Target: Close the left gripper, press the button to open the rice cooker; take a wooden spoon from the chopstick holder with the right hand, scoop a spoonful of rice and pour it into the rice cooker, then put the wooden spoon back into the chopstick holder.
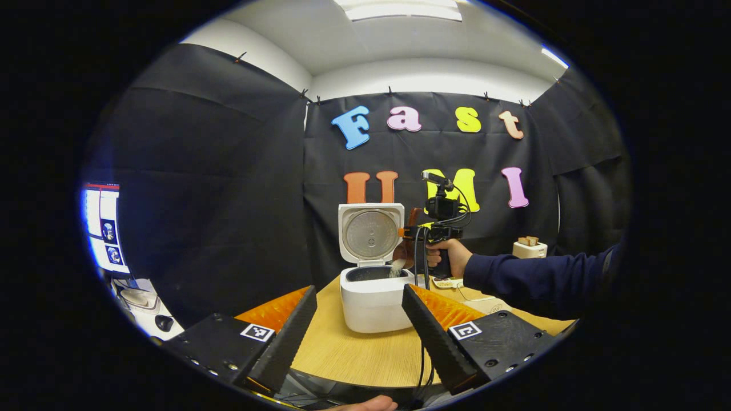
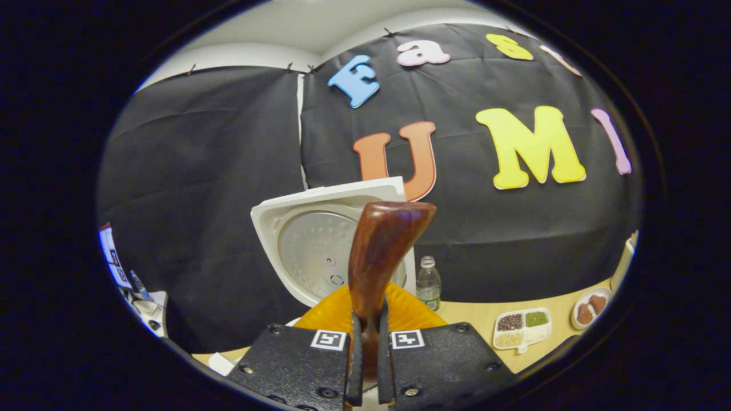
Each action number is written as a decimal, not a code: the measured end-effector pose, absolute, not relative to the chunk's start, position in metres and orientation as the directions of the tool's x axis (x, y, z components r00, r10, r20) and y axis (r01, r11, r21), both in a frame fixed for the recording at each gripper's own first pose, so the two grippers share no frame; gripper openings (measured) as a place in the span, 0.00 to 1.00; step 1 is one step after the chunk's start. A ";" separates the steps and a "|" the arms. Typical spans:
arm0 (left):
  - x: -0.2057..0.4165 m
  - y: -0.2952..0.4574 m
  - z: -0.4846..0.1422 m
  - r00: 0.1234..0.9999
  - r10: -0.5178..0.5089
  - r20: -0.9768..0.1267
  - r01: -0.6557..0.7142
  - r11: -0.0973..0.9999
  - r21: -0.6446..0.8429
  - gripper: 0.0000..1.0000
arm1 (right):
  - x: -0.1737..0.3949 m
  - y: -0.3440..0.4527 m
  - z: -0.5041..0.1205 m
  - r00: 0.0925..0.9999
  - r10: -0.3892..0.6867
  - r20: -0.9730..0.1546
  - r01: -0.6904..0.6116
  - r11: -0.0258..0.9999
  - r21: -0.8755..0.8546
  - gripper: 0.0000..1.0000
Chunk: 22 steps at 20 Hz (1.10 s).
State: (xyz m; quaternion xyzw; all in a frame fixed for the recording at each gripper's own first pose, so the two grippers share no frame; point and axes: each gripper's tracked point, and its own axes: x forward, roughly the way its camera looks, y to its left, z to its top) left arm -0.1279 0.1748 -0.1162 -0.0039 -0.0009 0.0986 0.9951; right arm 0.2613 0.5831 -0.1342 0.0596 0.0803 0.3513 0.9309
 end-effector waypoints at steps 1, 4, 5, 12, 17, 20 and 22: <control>-0.129 0.174 -0.117 0.981 0.195 0.001 -0.195 0.981 -0.009 0.95 | 0.257 0.587 -0.135 0.728 0.675 -0.115 -0.655 0.736 0.171 0.15; -0.129 0.171 -0.117 0.983 0.186 0.007 -0.186 0.983 0.000 0.95 | 0.250 0.590 -0.125 0.731 0.677 -0.088 -0.671 0.736 0.089 0.16; -0.129 0.170 -0.117 0.983 0.182 0.008 -0.182 0.983 0.005 0.95 | 0.247 0.590 -0.122 0.734 0.675 -0.081 -0.674 0.738 0.045 0.15; -0.126 0.169 -0.120 0.984 0.178 0.003 -0.178 0.984 0.005 0.95 | 0.230 0.591 -0.126 0.725 0.686 -0.054 -0.687 0.718 -0.111 0.15; -0.128 0.167 -0.121 0.982 0.187 -0.008 -0.187 0.982 -0.003 0.95 | 0.225 0.585 -0.119 0.729 0.684 -0.026 -0.677 0.715 -0.176 0.15; -0.125 0.160 -0.121 0.983 0.181 -0.008 -0.181 0.983 -0.004 0.95 | 0.224 0.568 -0.109 0.733 0.681 -0.007 -0.670 0.719 -0.183 0.13; -0.119 0.153 -0.121 0.986 0.169 -0.007 -0.169 0.986 -0.011 0.95 | 0.225 0.547 -0.103 0.740 0.673 0.005 -0.661 0.729 -0.178 0.15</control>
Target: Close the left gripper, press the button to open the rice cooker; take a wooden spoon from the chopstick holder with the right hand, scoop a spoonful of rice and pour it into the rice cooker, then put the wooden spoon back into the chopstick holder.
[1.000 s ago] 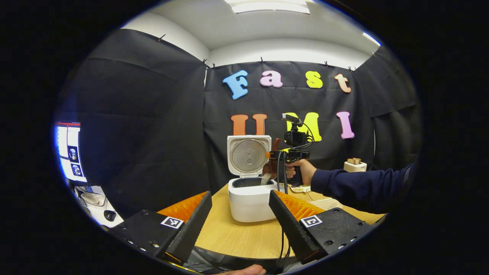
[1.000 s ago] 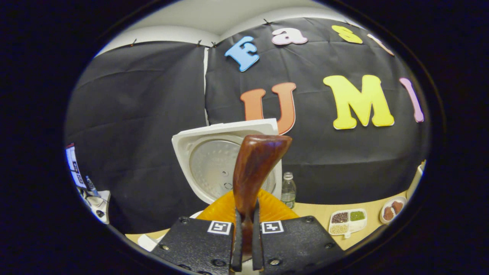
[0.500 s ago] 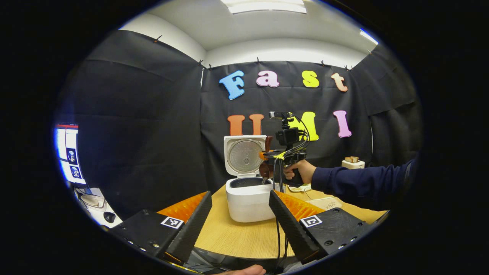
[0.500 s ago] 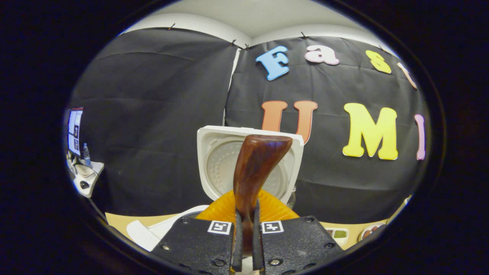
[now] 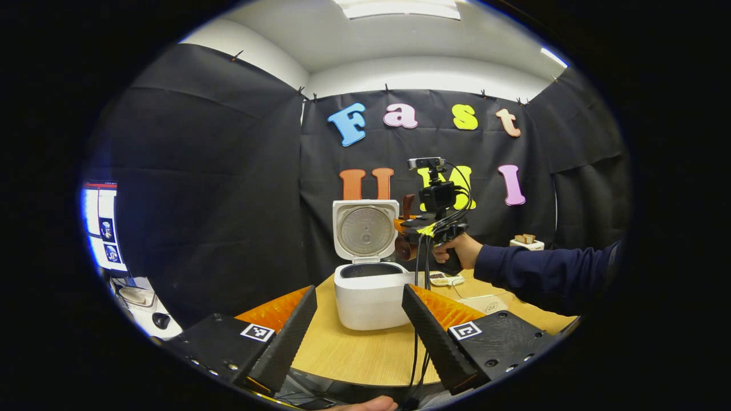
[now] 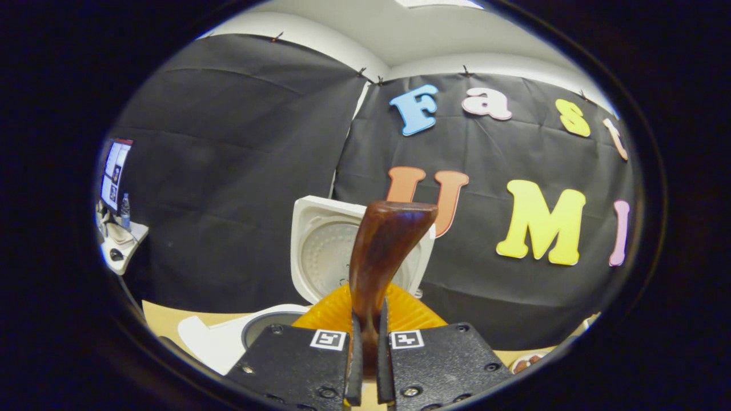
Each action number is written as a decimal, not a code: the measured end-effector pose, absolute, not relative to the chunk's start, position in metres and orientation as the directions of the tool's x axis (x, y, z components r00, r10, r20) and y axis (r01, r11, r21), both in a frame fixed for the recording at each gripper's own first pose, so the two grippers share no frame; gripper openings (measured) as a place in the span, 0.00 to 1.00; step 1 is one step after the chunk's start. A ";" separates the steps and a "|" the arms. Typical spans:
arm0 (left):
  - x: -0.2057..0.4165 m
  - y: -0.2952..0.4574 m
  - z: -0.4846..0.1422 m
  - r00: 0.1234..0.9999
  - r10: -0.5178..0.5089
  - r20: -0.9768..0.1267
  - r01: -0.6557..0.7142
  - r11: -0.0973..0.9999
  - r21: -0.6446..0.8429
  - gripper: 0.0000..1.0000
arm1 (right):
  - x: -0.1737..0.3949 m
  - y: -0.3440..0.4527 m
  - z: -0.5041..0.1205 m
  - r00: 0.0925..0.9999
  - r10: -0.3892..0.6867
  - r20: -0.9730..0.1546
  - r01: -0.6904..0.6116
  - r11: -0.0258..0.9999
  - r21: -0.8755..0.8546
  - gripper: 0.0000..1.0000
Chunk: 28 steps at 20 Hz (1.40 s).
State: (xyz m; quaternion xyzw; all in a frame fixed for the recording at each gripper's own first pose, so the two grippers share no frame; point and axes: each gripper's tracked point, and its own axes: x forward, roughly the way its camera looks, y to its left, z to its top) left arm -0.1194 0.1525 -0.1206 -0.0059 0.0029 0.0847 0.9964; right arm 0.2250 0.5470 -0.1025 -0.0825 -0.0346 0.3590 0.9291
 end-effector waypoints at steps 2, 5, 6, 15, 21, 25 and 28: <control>-0.113 0.148 -0.120 0.985 0.173 -0.002 -0.173 0.985 -0.015 0.95 | 0.229 0.517 -0.098 0.756 0.655 0.012 -0.643 0.745 -0.176 0.15; -0.100 0.133 -0.115 0.988 0.153 0.016 -0.153 0.988 -0.023 0.95 | 0.239 0.464 -0.094 0.784 0.620 0.010 -0.611 0.775 -0.161 0.15; -0.095 0.127 -0.113 0.989 0.145 0.022 -0.145 0.989 -0.026 0.95 | 0.241 0.442 -0.092 0.798 0.603 0.013 -0.594 0.789 -0.157 0.16; -0.047 0.071 -0.106 0.997 0.060 0.057 -0.058 0.998 -0.030 0.95 | 0.231 0.261 -0.091 0.889 0.458 0.002 -0.453 0.880 -0.143 0.15; -0.011 0.034 -0.107 0.998 0.013 0.067 -0.011 0.999 -0.030 0.95 | 0.225 0.148 -0.128 0.954 0.294 -0.058 -0.297 0.951 -0.079 0.16; 0.001 0.016 -0.107 0.998 -0.030 0.063 0.033 0.998 -0.054 0.95 | 0.229 0.107 -0.152 0.970 0.227 -0.086 -0.232 0.971 -0.053 0.16; 0.003 0.016 -0.108 0.998 -0.019 0.059 0.021 0.999 -0.039 0.95 | 0.234 0.095 -0.173 0.968 0.216 -0.127 -0.221 0.975 -0.026 0.16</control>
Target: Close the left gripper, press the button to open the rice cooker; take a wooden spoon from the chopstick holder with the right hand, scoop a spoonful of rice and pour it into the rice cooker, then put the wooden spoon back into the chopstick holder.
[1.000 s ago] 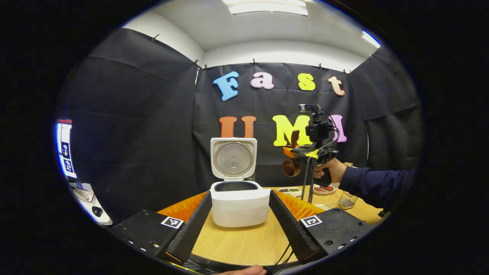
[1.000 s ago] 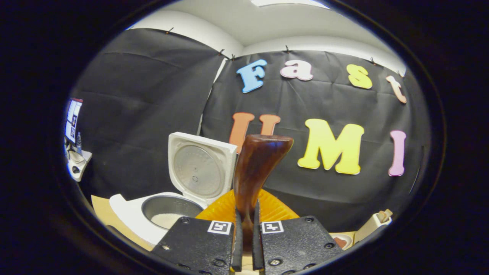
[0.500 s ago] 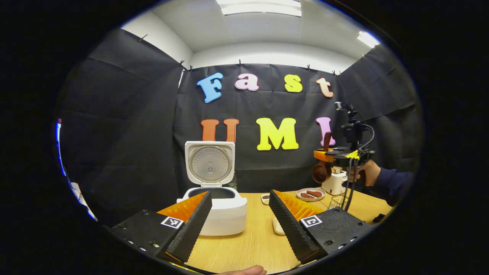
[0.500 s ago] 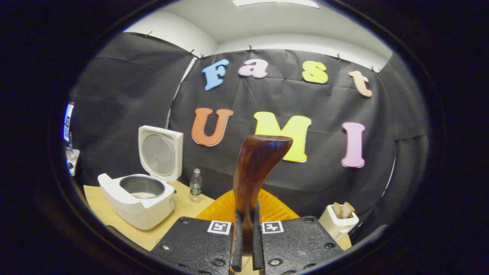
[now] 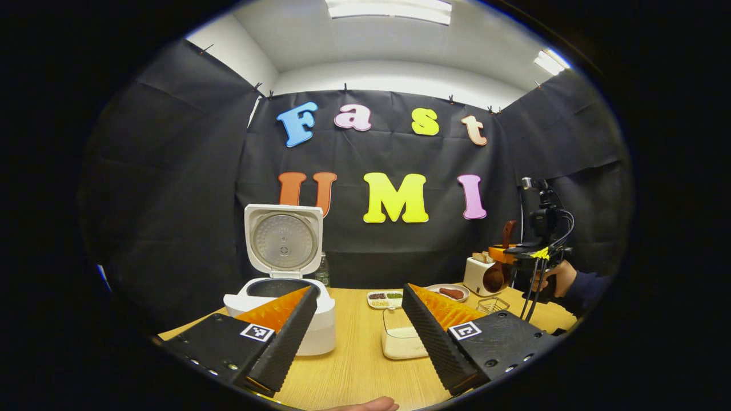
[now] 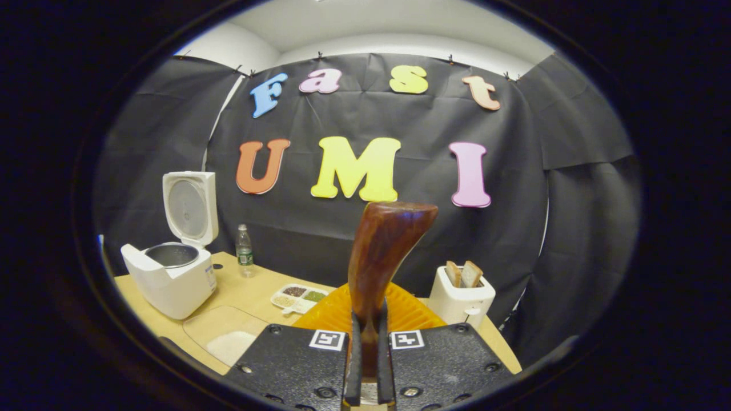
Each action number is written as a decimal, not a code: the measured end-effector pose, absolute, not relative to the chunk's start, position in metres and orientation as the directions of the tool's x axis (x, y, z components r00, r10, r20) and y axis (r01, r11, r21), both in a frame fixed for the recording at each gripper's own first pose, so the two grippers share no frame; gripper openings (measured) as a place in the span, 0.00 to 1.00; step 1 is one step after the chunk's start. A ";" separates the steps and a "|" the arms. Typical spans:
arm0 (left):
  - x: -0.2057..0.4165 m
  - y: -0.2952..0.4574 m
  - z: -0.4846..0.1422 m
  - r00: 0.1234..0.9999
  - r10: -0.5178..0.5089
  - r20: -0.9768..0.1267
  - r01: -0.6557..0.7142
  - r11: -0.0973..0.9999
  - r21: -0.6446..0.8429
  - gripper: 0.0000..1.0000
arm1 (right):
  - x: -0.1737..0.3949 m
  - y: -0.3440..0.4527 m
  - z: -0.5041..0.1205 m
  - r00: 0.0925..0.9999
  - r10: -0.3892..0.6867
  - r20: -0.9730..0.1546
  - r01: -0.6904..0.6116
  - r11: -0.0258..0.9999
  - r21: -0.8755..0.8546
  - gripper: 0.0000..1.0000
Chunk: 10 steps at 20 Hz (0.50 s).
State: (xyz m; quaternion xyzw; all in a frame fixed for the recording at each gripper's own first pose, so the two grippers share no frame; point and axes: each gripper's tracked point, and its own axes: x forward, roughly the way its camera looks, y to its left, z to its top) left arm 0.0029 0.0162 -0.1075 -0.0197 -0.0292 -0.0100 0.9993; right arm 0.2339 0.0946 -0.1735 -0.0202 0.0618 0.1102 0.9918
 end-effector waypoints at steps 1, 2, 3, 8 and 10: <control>0.004 0.017 -0.107 0.998 -0.014 0.058 0.016 0.999 -0.031 0.95 | 0.235 0.092 -0.178 0.967 0.214 -0.139 -0.218 0.976 -0.011 0.14; 0.007 0.016 -0.108 0.998 -0.012 0.058 0.013 1.000 -0.023 0.95 | 0.235 0.089 -0.185 0.966 0.214 -0.148 -0.216 0.976 0.004 0.16; 0.010 0.015 -0.109 0.999 -0.012 0.052 0.012 1.000 -0.017 0.95 | 0.234 0.085 -0.191 0.965 0.211 -0.154 -0.211 0.977 0.015 0.17; 0.025 0.013 -0.113 1.000 -0.015 0.026 0.015 0.999 -0.035 0.95 | 0.238 0.066 -0.233 0.959 0.192 -0.207 -0.179 0.981 0.080 0.17; 0.030 0.013 -0.111 1.000 -0.009 0.024 0.010 1.000 -0.030 0.95 | 0.237 0.065 -0.245 0.949 0.208 -0.238 -0.184 0.976 0.121 0.18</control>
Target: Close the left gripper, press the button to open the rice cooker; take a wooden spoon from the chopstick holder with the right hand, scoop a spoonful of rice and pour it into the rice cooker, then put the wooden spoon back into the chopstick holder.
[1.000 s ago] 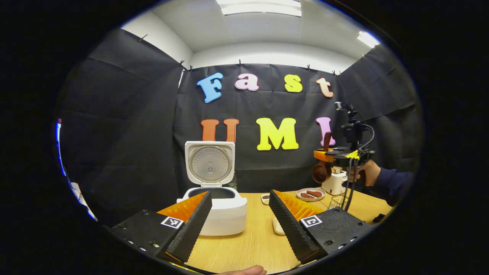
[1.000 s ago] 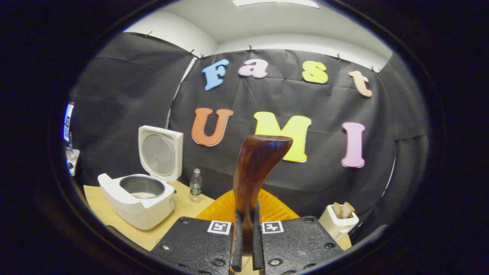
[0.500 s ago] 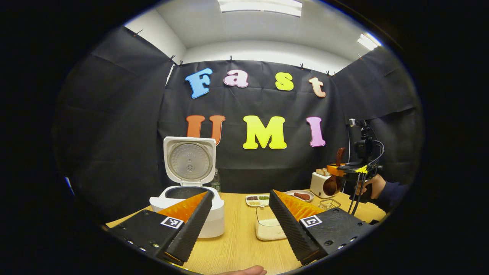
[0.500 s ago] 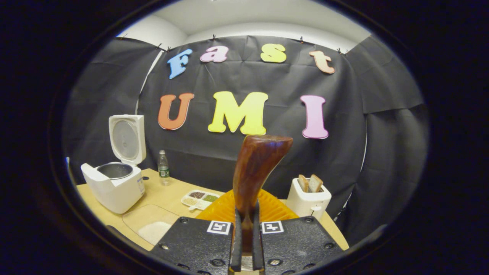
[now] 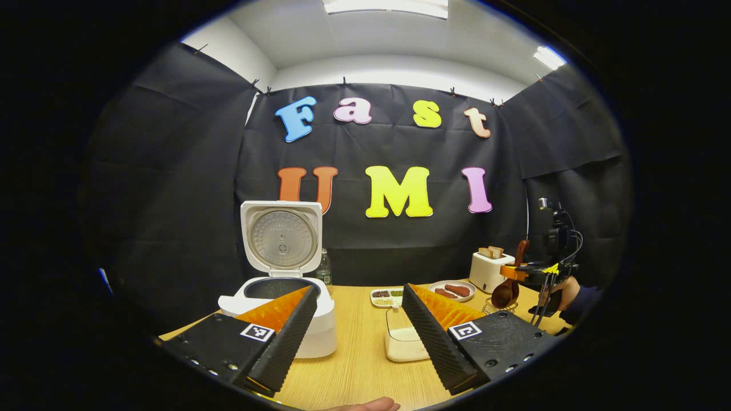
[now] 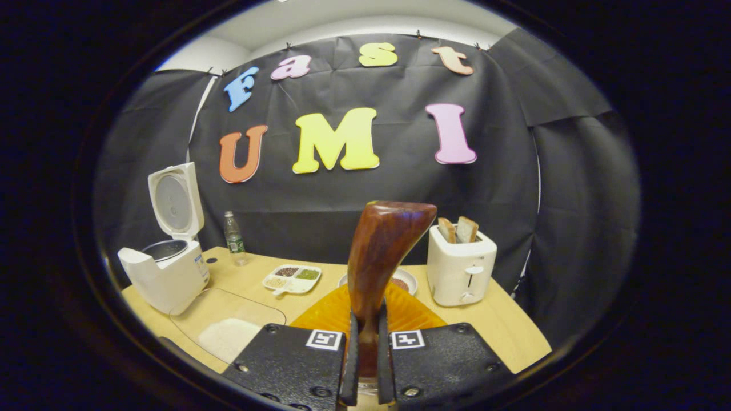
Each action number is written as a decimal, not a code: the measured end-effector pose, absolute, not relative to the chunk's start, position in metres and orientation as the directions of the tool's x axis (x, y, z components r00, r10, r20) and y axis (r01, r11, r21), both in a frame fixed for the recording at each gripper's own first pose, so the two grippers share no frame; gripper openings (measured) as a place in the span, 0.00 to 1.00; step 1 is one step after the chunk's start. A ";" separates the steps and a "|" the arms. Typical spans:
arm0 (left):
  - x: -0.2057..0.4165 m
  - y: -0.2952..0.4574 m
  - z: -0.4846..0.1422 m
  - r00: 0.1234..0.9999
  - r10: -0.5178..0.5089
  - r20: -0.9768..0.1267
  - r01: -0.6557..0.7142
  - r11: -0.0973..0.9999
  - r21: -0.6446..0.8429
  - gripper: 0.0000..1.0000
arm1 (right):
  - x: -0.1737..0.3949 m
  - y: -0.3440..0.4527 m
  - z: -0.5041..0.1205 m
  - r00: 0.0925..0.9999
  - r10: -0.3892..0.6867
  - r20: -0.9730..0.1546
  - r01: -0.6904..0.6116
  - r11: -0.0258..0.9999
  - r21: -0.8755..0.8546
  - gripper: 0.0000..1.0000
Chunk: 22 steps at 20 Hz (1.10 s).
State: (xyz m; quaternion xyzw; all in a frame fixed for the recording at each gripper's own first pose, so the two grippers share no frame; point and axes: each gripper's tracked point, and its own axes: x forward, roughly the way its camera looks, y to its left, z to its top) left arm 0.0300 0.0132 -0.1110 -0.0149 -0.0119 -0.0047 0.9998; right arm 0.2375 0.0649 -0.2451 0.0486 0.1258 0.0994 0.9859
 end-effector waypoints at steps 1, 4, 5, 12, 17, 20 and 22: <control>0.032 0.013 -0.111 1.000 -0.005 0.020 0.005 1.000 -0.030 0.95 | 0.236 0.063 -0.247 0.946 0.208 -0.249 -0.178 0.974 0.137 0.20; 0.041 0.012 -0.109 1.000 -0.003 0.003 0.003 0.999 -0.045 0.95 | 0.240 0.066 -0.244 0.948 0.214 -0.234 -0.189 0.974 0.125 0.49; 0.043 0.013 -0.107 1.000 0.004 0.005 -0.004 0.999 -0.046 0.95 | 0.241 0.059 -0.235 0.957 0.197 -0.215 -0.175 0.978 0.117 0.67; 0.067 0.034 -0.098 0.998 0.067 0.000 -0.067 0.997 -0.047 0.95 | 0.218 0.031 -0.186 0.990 0.096 -0.106 -0.089 0.994 0.067 0.94; 0.090 0.066 -0.077 0.994 0.106 -0.008 -0.106 0.992 -0.064 0.95 | 0.195 0.026 -0.180 0.986 0.069 -0.155 -0.056 0.995 0.088 0.98; 0.104 0.091 -0.054 0.989 0.150 0.012 -0.150 0.987 -0.056 0.95 | 0.181 0.017 -0.162 0.992 0.045 -0.116 -0.036 0.996 0.076 0.98; 0.110 0.105 -0.040 0.985 0.168 0.023 -0.167 0.986 -0.027 0.94 | 0.169 0.013 -0.157 0.994 0.029 -0.108 -0.021 0.997 0.075 0.97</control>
